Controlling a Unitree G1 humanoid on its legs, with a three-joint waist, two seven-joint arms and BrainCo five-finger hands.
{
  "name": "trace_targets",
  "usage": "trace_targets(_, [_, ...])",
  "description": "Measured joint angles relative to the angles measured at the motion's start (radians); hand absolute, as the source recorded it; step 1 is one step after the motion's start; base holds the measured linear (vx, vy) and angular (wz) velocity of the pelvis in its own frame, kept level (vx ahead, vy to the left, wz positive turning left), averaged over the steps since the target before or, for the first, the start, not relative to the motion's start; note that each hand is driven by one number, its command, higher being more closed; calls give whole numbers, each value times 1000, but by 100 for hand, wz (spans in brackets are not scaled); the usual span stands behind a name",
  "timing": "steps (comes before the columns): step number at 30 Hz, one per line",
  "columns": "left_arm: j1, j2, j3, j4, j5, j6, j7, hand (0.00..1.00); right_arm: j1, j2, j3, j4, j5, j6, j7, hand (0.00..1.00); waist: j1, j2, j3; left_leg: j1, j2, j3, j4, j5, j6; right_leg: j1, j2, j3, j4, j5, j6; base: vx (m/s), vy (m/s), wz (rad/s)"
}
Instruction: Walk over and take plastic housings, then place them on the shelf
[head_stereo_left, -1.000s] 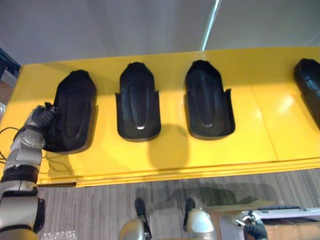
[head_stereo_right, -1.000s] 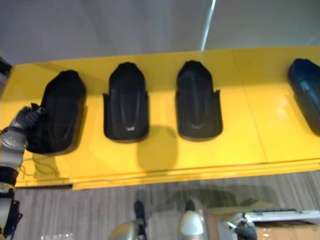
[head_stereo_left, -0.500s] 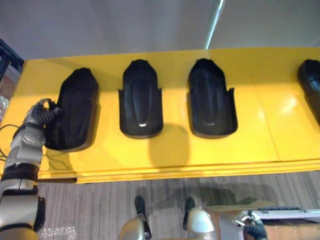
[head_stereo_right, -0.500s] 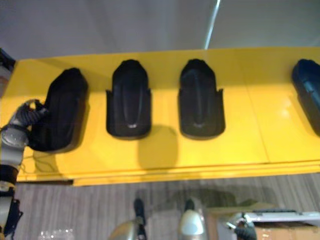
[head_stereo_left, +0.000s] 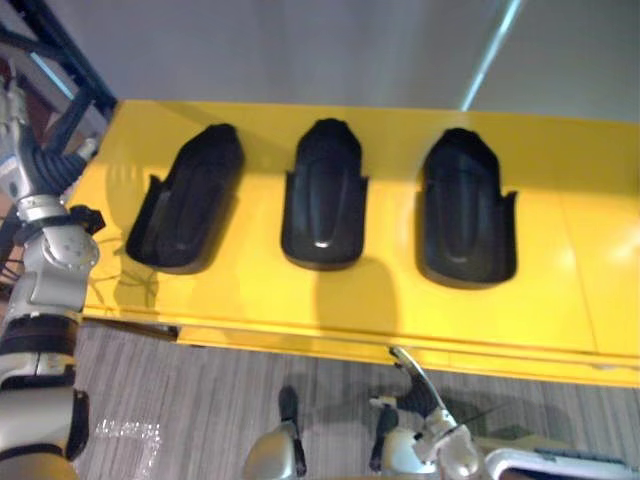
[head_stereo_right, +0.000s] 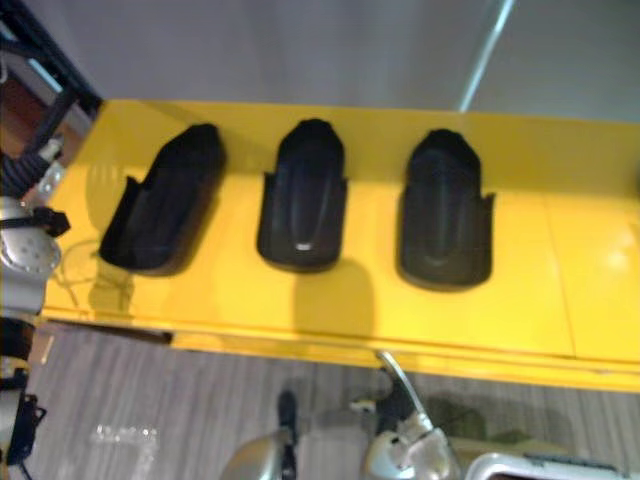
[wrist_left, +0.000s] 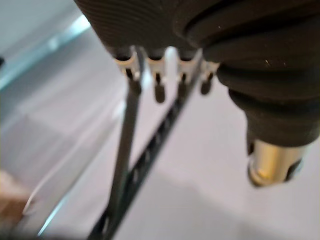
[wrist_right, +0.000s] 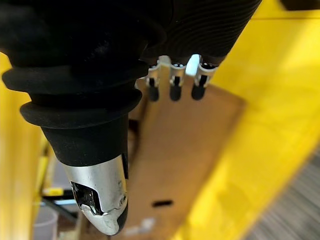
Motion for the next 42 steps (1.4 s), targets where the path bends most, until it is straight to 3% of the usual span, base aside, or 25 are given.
trace_targets(3, [101, -52, 62, -229, 0, -22, 52, 0, 45, 3, 19, 6, -3, 22, -18, 0, 21, -19, -55, -7, -14, -12, 1, 0, 0, 34, 0, -6, -45, 8, 1, 117, 0, 30])
trace_targets(6, [220, -115, 128, -444, 0, -25, 60, 0, 79, 1, 41, 6, -4, 63, -23, 0, 41, -16, -112, -5, -17, -18, 1, 0, 0, 55, 4, -13, -70, 20, -3, 66, -15, 19])
trace_targets(8, [270, -136, 171, -551, -1, -26, 68, 0, 87, 3, 43, 4, -5, 90, -24, 0, 41, -9, -118, 11, -17, -43, 1, 0, 0, 85, 7, -37, -71, 21, -4, -11, -27, 27])
trace_targets(13, [472, -259, 327, -811, -1, -97, 104, 0, 99, 6, 16, 13, -4, 147, -42, 0, 56, 35, -177, 10, -5, -62, -5, -8, 11, 99, 18, -60, -76, 32, -20, -87, -1, 15])
trace_targets(17, [594, -298, 412, -864, 0, -158, 136, 0, 91, 28, -36, 85, -39, 146, -46, 0, 72, 43, -206, 10, -3, -43, -6, -10, 15, 103, 24, -59, -98, 20, -33, -152, -15, -7])
trace_targets(21, [645, -306, 529, -941, 1, -255, 170, 0, 100, 38, -142, 216, -38, 149, -45, 0, 70, 46, -233, 10, 6, -40, -6, 7, 14, 103, 34, -59, -104, 12, -29, -88, -10, 1])
trace_targets(23, [655, -306, 586, -978, 12, -260, 203, 0, 125, 44, -207, 263, -34, 155, -45, 0, 70, 45, -249, 10, 11, -40, -6, 11, 12, 104, 35, -59, -110, 13, -28, -21, -8, -1])
trace_targets(26, [669, -307, 660, -980, 60, -223, 291, 0, 139, 55, -277, 334, -13, 162, -38, 0, 69, 41, -261, 10, 14, -39, -6, 15, 10, 108, 38, -59, -118, 20, -19, 0, 0, 0])
trace_targets(30, [700, -336, 761, -840, 63, -80, 417, 0, 134, 71, -349, 446, 75, 211, 4, 0, 69, 33, -264, 11, 17, -37, -6, 16, 0, 117, 44, -57, -140, 30, -14, 0, 0, 0])
trace_targets(33, [746, -417, 823, -617, -53, 27, 476, 0, 136, 93, -426, 481, 195, 259, 16, 0, 72, 32, -262, 17, 14, -33, -6, 14, 0, 133, 50, -56, -156, 40, -7, 50, -31, -3])
trace_targets(35, [761, -447, 877, -421, -153, 34, 514, 0, 135, 110, -483, 497, 283, 277, -1, 0, 76, 20, -261, 30, 14, -27, -7, 7, -1, 145, 50, -53, -162, 40, -7, 58, -25, -7])
trace_targets(37, [771, -474, 960, -154, -312, -1, 529, 0, 120, 121, -562, 504, 399, 285, -45, 0, 81, 1, -261, 44, 16, -8, -7, -5, -3, 148, 50, -38, -164, 39, -9, 55, -18, -21])
trace_targets(38, [776, -482, 972, -97, -342, -9, 529, 0, 113, 123, -584, 511, 423, 286, -64, 0, 82, 1, -257, 46, 16, -5, -7, -8, -2, 150, 50, -35, -165, 38, -9, 46, -18, -14])
trace_targets(40, [793, -505, 979, 60, -443, -40, 511, 0, 91, 129, -666, 518, 500, 285, -131, 0, 81, -19, -257, 51, 14, -4, -7, -16, -1, 154, 47, -35, -165, 37, -11, 33, -2, -5])
trace_targets(41, [803, -535, 978, 174, -534, -59, 462, 0, 62, 130, -745, 518, 575, 257, -216, 0, 82, -32, -250, 57, 13, 3, -7, -23, -2, 155, 39, -32, -163, 32, -13, 25, 16, -10])
trace_targets(42, [807, -545, 978, 205, -574, -60, 434, 0, 52, 130, -774, 518, 598, 236, -246, 0, 82, -34, -248, 60, 12, 6, -7, -26, -4, 156, 37, -30, -163, 31, -14, 17, 19, -13])
